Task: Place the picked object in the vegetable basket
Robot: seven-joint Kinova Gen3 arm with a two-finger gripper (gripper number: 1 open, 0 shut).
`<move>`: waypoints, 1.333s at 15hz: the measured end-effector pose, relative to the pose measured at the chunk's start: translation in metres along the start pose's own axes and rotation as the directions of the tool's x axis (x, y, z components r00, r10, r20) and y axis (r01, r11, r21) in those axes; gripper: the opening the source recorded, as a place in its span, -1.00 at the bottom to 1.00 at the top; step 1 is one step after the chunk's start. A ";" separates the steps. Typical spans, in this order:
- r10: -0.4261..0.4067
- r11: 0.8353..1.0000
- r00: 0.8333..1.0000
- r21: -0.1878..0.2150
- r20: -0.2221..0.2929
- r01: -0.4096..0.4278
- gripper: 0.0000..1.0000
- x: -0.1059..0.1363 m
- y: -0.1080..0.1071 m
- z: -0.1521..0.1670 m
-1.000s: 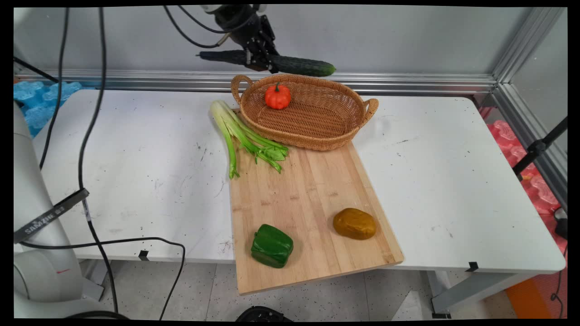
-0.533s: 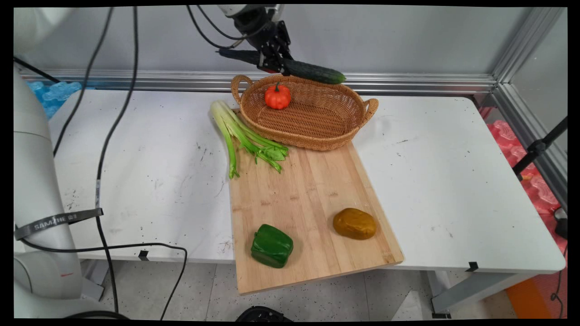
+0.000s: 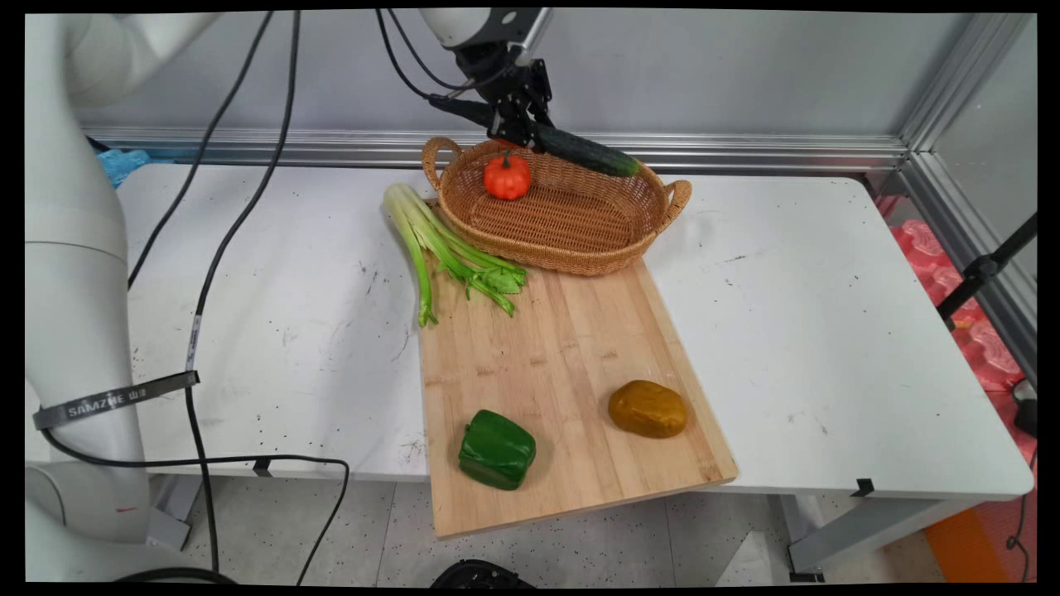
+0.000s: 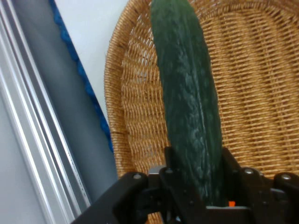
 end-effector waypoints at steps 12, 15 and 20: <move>0.069 0.996 0.998 -0.050 -0.003 -0.069 -1.00 -0.014 -0.013 0.056; 0.073 0.996 0.997 -0.054 -0.012 -0.074 1.00 -0.013 -0.012 0.061; 0.076 0.996 0.997 -0.054 -0.024 -0.077 1.00 -0.010 -0.012 0.061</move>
